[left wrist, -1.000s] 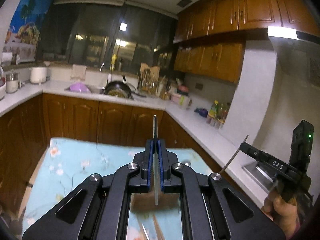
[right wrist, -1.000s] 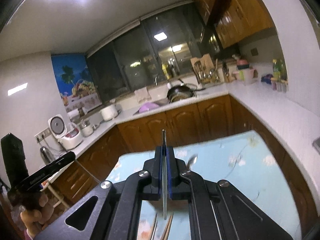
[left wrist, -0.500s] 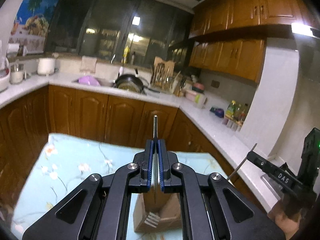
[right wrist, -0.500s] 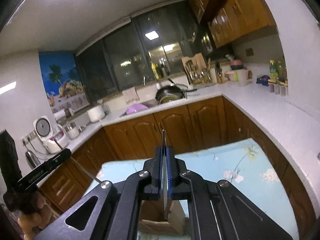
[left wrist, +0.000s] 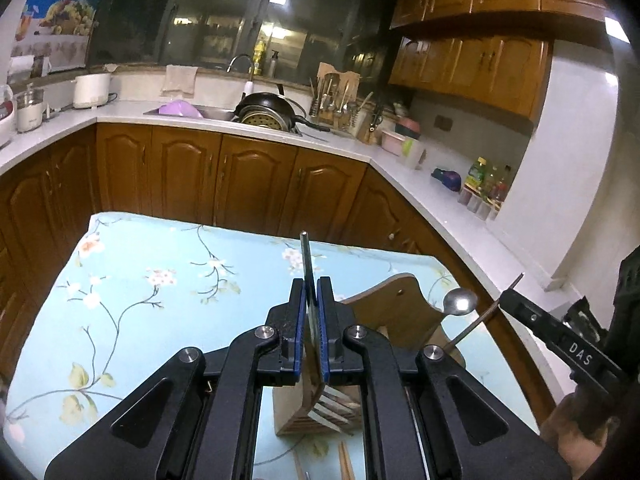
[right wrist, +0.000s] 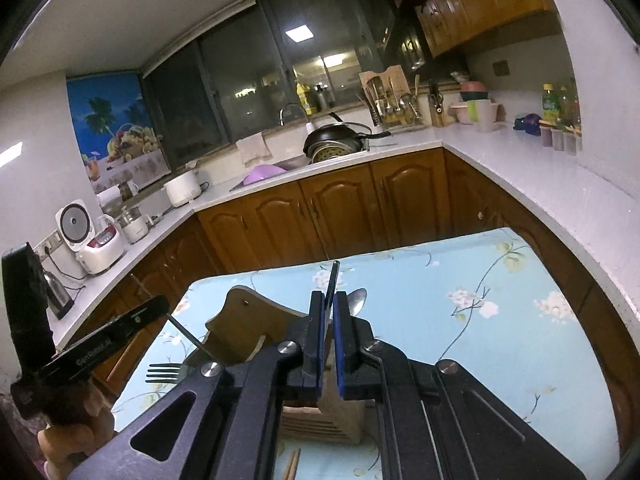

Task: Organize utensils
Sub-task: 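Open both tools to drop the steel chopsticks into the holder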

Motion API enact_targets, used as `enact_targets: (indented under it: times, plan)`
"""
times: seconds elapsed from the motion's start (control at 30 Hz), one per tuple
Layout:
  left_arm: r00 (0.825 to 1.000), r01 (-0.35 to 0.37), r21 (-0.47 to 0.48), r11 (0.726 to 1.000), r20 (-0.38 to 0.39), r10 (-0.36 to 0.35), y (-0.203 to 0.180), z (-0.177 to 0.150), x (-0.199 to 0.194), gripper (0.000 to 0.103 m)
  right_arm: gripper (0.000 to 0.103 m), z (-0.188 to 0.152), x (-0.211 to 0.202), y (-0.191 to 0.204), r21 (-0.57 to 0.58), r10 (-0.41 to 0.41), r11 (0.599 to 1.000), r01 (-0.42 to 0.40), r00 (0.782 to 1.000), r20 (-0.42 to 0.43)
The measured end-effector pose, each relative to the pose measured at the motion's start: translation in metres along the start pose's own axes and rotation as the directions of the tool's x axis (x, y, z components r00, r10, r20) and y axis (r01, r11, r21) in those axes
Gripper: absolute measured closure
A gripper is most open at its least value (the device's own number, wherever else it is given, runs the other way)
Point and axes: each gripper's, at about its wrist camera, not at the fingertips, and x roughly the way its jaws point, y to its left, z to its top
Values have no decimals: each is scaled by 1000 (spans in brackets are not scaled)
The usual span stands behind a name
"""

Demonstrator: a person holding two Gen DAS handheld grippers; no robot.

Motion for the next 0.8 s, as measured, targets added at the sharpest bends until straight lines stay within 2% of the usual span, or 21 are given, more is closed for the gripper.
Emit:
enact_targets:
  times: [0.3,0.4,0.43,0.47,0.5,0.53,0.57,0.63,0.7,0.77,0.8]
  plan:
    - [1000,-14,-3,1000,-23,14,4,0,-1,97,99,2,0,-2,12,-8,1000,8,1000,-5]
    - [999,2,-27,1000,-53,-4,8,0,-1,88,94,3,0,-1,20,-1,1000,1,1000,-14]
    - [999,1,-30,1000,-54,-3,9,0,-3,80,92,3,0,-3,28,3,1000,-2,1000,-18]
    - [999,-5,-32,999,-53,4,9,0,-5,65,84,2,0,-4,35,6,999,-5,1000,-21]
    - [999,-15,-37,999,-47,13,10,-1,-10,56,77,2,-1,-6,47,16,999,-15,1000,-25]
    - [999,-17,-43,999,-33,16,12,-1,-16,46,61,1,-3,-7,54,22,998,-21,999,-24]
    - [1000,-18,-45,999,-19,17,13,-2,-21,45,50,0,-6,-8,60,26,998,-25,999,-19]
    - [1000,-19,-44,999,-11,18,15,-2,-32,44,48,-2,-15,-9,65,35,997,-35,999,-3]
    - [1000,-16,-56,998,-5,15,18,-5,-44,39,45,-4,-24,-9,72,41,997,-41,999,2]
    - [1000,-24,-55,998,6,24,21,-9,-57,29,27,-8,-35,-11,82,47,995,-48,999,13]
    - [999,-33,-50,998,9,34,22,-13,-64,26,22,-10,-39,-12,85,49,995,-50,999,19]
